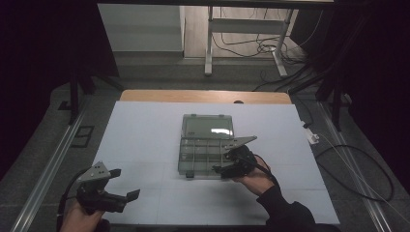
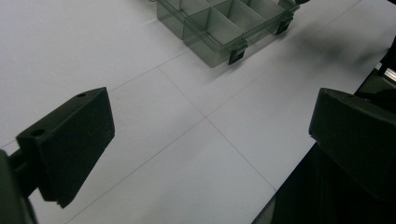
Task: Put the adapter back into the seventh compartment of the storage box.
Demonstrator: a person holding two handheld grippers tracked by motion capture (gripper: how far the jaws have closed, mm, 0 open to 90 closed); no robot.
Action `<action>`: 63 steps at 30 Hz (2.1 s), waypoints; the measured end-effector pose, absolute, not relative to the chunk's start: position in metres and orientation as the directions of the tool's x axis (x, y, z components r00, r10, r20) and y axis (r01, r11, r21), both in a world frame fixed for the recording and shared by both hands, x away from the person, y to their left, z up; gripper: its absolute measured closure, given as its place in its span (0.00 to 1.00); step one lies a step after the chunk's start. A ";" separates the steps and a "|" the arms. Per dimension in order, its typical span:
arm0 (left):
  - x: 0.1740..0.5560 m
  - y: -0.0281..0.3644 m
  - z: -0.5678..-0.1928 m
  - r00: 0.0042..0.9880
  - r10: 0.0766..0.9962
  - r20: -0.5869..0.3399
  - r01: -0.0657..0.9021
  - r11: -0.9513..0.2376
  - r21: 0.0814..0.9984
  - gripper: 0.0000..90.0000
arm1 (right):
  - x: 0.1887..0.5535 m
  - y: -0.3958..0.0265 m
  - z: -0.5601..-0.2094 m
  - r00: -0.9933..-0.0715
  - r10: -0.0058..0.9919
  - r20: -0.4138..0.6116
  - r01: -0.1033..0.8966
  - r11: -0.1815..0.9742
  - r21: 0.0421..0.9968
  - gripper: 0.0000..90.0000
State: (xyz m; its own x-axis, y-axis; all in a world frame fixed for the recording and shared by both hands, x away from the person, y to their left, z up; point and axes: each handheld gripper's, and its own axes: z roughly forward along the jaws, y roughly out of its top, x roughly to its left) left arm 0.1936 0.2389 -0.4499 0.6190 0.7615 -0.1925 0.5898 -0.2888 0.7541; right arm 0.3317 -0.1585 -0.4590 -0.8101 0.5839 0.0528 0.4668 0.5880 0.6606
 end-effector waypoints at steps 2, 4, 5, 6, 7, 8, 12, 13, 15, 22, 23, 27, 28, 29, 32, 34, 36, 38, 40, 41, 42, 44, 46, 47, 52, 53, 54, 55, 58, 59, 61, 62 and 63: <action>0.194 0.239 -0.450 0.619 0.761 -0.193 0.590 -0.289 0.754 0.01 | 0.330 -0.161 -0.458 -0.810 0.584 0.050 0.465 0.587 0.663 0.31; 0.194 0.239 -0.450 0.619 0.761 -0.194 0.590 -0.288 0.754 0.01 | 0.329 -0.164 -0.456 -0.807 0.588 0.059 0.471 0.580 0.665 0.28; 0.194 0.239 -0.450 0.619 0.761 -0.193 0.590 -0.288 0.754 0.01 | 0.329 -0.164 -0.456 -0.807 0.588 0.059 0.471 0.580 0.665 0.28; 0.194 0.239 -0.450 0.619 0.761 -0.193 0.590 -0.288 0.754 0.01 | 0.328 -0.165 -0.456 -0.807 0.588 0.059 0.470 0.578 0.667 0.28; 0.194 0.239 -0.450 0.619 0.761 -0.193 0.590 -0.289 0.754 0.01 | 0.328 -0.166 -0.455 -0.805 0.590 0.064 0.475 0.577 0.664 0.27; 0.194 0.239 -0.450 0.619 0.761 -0.193 0.590 -0.288 0.754 0.01 | 0.328 -0.167 -0.454 -0.805 0.590 0.068 0.478 0.575 0.665 0.25; 0.194 0.239 -0.450 0.620 0.761 -0.193 0.590 -0.289 0.754 0.01 | 0.327 -0.168 -0.453 -0.801 0.595 0.071 0.483 0.571 0.664 0.22; 0.194 0.239 -0.450 0.620 0.760 -0.193 0.590 -0.289 0.754 0.01 | 0.327 -0.168 -0.453 -0.801 0.594 0.073 0.484 0.572 0.662 0.21; 0.194 0.239 -0.450 0.619 0.761 -0.193 0.590 -0.288 0.754 0.01 | 0.327 -0.168 -0.453 -0.801 0.594 0.074 0.485 0.573 0.660 0.20; 0.194 0.239 -0.450 0.620 0.761 -0.194 0.590 -0.288 0.754 0.01 | 0.324 -0.168 -0.452 -0.809 0.584 0.074 0.478 0.579 0.661 0.14; 0.194 0.239 -0.450 0.620 0.760 -0.194 0.590 -0.288 0.754 0.01 | 0.324 -0.168 -0.453 -0.810 0.582 0.075 0.478 0.579 0.661 0.13; 0.194 0.239 -0.450 0.620 0.760 -0.194 0.590 -0.288 0.754 0.01 | 0.323 -0.167 -0.455 -0.813 0.577 0.077 0.476 0.581 0.660 0.04; 0.194 0.239 -0.450 0.620 0.760 -0.195 0.590 -0.288 0.754 0.01 | 0.323 -0.167 -0.456 -0.814 0.575 0.078 0.475 0.583 0.660 0.02; 0.194 0.239 -0.450 0.620 0.760 -0.194 0.590 -0.288 0.754 0.01 | 0.323 -0.166 -0.456 -0.816 0.572 0.078 0.472 0.584 0.660 0.00; 0.194 0.239 -0.450 0.620 0.760 -0.195 0.590 -0.288 0.754 0.01 | 0.321 -0.166 -0.456 -0.818 0.571 0.071 0.466 0.585 0.663 0.00; 0.194 0.239 -0.450 0.620 0.760 -0.196 0.590 -0.287 0.754 0.01 | 0.321 -0.166 -0.456 -0.820 0.569 0.064 0.461 0.590 0.662 0.00; 0.194 0.239 -0.450 0.620 0.760 -0.196 0.590 -0.288 0.754 0.01 | 0.320 -0.166 -0.457 -0.820 0.569 0.058 0.460 0.596 0.658 0.00; 0.194 0.239 -0.450 0.620 0.760 -0.196 0.590 -0.288 0.754 0.01 | 0.320 -0.167 -0.457 -0.821 0.568 0.055 0.460 0.601 0.653 0.00; 0.194 0.239 -0.450 0.619 0.760 -0.197 0.591 -0.286 0.754 0.01 | 0.319 -0.167 -0.458 -0.823 0.566 0.052 0.458 0.606 0.650 0.00; 0.194 0.239 -0.450 0.619 0.760 -0.197 0.591 -0.286 0.754 0.01 | 0.319 -0.168 -0.458 -0.823 0.565 0.051 0.457 0.607 0.651 0.00; 0.194 0.239 -0.450 0.619 0.760 -0.198 0.592 -0.285 0.754 0.01 | 0.318 -0.168 -0.457 -0.823 0.565 0.050 0.456 0.607 0.651 0.00; 0.194 0.239 -0.450 0.619 0.760 -0.197 0.591 -0.286 0.754 0.01 | 0.318 -0.169 -0.457 -0.823 0.567 0.048 0.456 0.607 0.650 0.00; 0.194 0.239 -0.450 0.619 0.760 -0.197 0.592 -0.286 0.754 0.01 | 0.317 -0.170 -0.456 -0.823 0.567 0.044 0.454 0.608 0.652 0.00; 0.194 0.239 -0.450 0.618 0.760 -0.198 0.592 -0.285 0.754 0.01 | 0.316 -0.170 -0.456 -0.822 0.568 0.048 0.456 0.605 0.652 0.00; 0.194 0.239 -0.450 0.619 0.760 -0.198 0.591 -0.285 0.754 0.01 | 0.315 -0.173 -0.456 -0.822 0.568 0.044 0.455 0.608 0.651 0.00; 0.194 0.239 -0.450 0.619 0.760 -0.197 0.591 -0.286 0.754 0.01 | 0.314 -0.173 -0.455 -0.821 0.570 0.041 0.455 0.609 0.650 0.00; 0.194 0.239 -0.450 0.619 0.760 -0.196 0.591 -0.287 0.754 0.01 | 0.314 -0.174 -0.455 -0.821 0.569 0.040 0.453 0.609 0.651 0.00; 0.194 0.239 -0.450 0.619 0.760 -0.197 0.591 -0.286 0.754 0.01 | 0.313 -0.174 -0.455 -0.821 0.570 0.039 0.454 0.610 0.649 0.00; 0.194 0.239 -0.450 0.619 0.760 -0.197 0.591 -0.286 0.754 0.01 | 0.312 -0.176 -0.454 -0.820 0.571 0.045 0.457 0.606 0.651 0.00; 0.194 0.239 -0.450 0.619 0.760 -0.197 0.591 -0.286 0.754 0.01 | 0.311 -0.178 -0.453 -0.819 0.571 0.047 0.459 0.605 0.650 0.00; 0.194 0.239 -0.450 0.619 0.760 -0.196 0.591 -0.287 0.754 0.01 | 0.310 -0.179 -0.452 -0.818 0.573 0.048 0.462 0.604 0.650 0.00; 0.194 0.239 -0.450 0.619 0.760 -0.196 0.591 -0.287 0.754 0.01 | 0.310 -0.180 -0.452 -0.818 0.573 0.050 0.462 0.602 0.651 0.00; 0.194 0.239 -0.450 0.619 0.760 -0.196 0.591 -0.287 0.754 0.01 | 0.309 -0.181 -0.452 -0.818 0.572 0.052 0.462 0.602 0.652 0.00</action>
